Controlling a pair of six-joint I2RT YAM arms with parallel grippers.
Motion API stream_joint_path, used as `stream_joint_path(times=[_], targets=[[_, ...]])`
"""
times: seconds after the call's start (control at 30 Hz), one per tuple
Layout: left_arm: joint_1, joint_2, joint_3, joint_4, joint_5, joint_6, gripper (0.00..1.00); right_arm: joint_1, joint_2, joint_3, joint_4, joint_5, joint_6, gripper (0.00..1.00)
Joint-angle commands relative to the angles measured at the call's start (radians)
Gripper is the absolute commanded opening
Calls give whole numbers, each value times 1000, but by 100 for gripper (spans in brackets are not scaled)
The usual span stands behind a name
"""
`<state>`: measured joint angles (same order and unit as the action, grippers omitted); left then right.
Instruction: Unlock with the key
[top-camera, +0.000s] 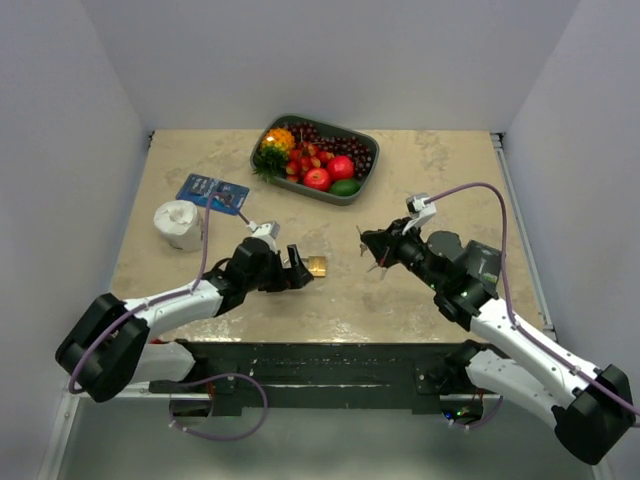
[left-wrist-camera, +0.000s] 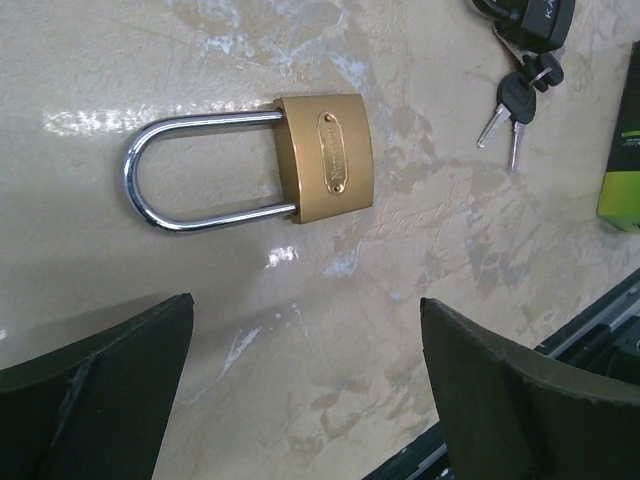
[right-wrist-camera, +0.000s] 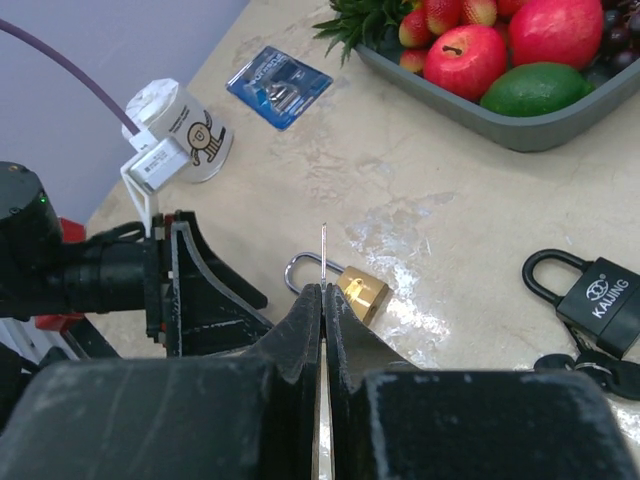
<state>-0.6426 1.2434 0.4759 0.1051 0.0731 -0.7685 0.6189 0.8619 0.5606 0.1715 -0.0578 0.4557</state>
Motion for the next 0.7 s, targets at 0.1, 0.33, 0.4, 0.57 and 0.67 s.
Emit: stream_joint_path(times=[0.1, 0.33, 0.4, 0.57, 0.67], targets=[[-6, 135, -10, 200, 77, -83, 99, -4, -41, -4, -12, 52, 21, 0], [-9, 200, 3, 217, 45, -75, 99, -4, -55, -8, -21, 56, 24, 0], [-8, 243, 27, 222, 42, -58, 99, -2, -50, -10, -20, 56, 26, 0], [-8, 307, 115, 185, 7, 4, 99, -4, -54, -8, -32, 56, 24, 0], [-6, 333, 168, 151, -38, 57, 99, -4, -72, -11, -49, 71, 26, 0]])
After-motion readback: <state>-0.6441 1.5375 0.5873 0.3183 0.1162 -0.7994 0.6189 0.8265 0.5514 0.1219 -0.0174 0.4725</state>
